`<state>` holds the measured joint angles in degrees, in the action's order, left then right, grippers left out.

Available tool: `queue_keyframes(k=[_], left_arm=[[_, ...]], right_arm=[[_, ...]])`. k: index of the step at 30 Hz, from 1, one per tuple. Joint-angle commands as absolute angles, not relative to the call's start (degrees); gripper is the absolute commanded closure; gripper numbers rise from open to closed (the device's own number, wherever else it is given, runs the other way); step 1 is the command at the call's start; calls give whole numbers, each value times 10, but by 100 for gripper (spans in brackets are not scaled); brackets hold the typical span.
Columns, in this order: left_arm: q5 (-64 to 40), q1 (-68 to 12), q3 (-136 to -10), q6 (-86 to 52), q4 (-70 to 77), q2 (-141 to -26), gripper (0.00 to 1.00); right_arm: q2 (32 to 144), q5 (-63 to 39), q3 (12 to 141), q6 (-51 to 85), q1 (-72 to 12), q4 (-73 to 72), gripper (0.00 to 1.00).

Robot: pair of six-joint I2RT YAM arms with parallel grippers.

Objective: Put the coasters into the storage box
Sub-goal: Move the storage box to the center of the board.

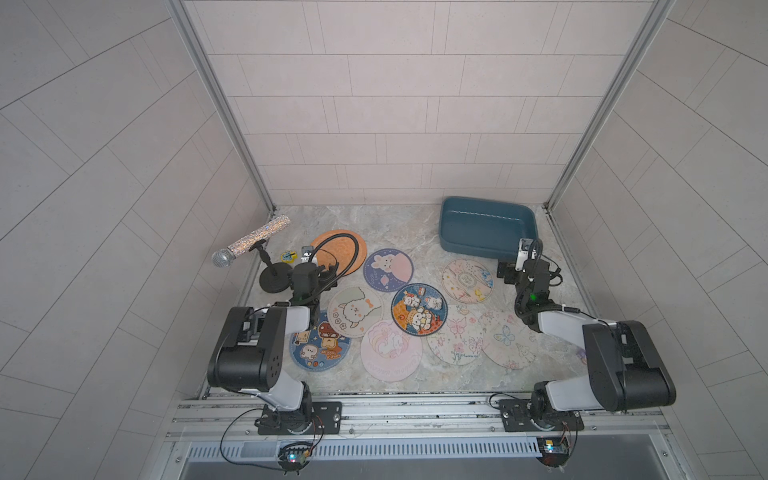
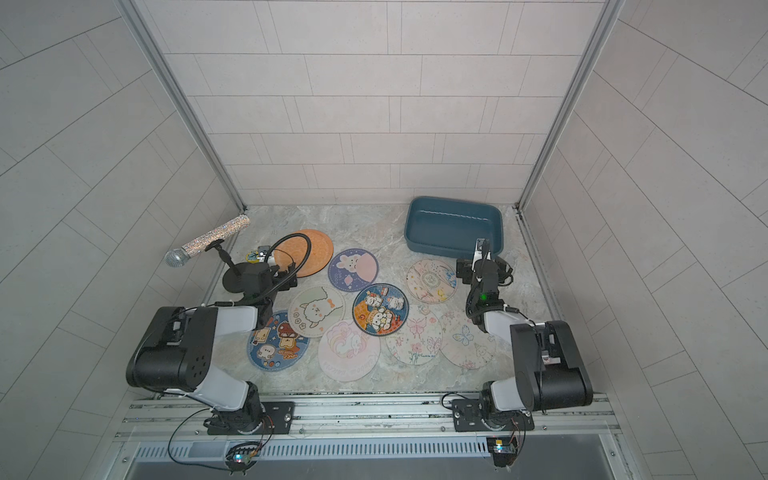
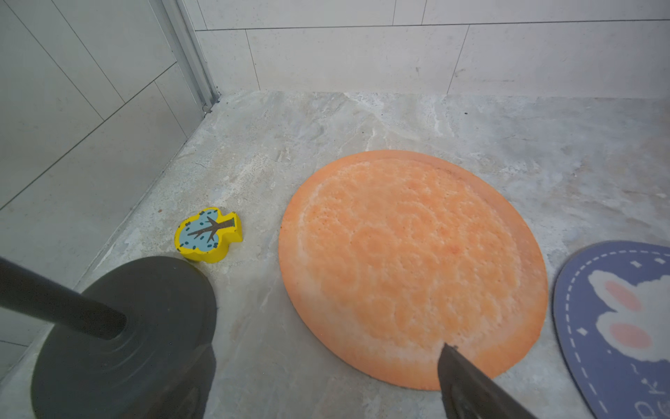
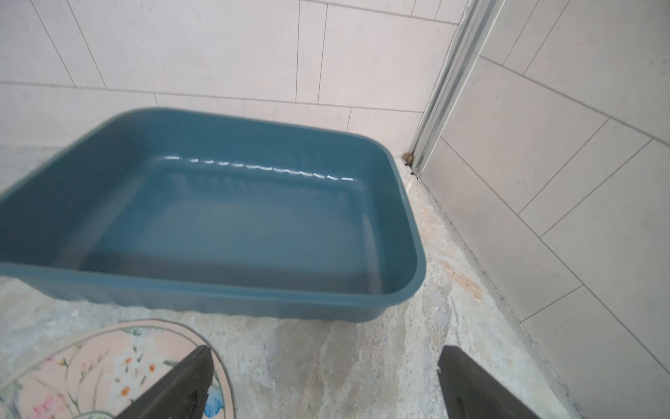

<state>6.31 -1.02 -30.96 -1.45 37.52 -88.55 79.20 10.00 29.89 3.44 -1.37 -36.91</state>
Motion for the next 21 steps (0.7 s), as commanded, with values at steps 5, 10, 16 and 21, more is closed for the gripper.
queue_keyframes(k=[5, 10, 16, 21], left_arm=[[84, -9, -394, -28, 204, -843, 0], [25, -11, -449, -83, 132, -848, 0], [-42, -12, -483, -130, 94, -863, 0], [-83, -16, -491, -162, 97, -872, 0]], right_arm=[[804, 52, 463, 57, -33, -105, 0], [907, -28, 630, 68, -52, 34, 0], [1043, -118, 777, 87, -74, 102, 0], [1155, -163, 901, 94, -97, 143, 0]])
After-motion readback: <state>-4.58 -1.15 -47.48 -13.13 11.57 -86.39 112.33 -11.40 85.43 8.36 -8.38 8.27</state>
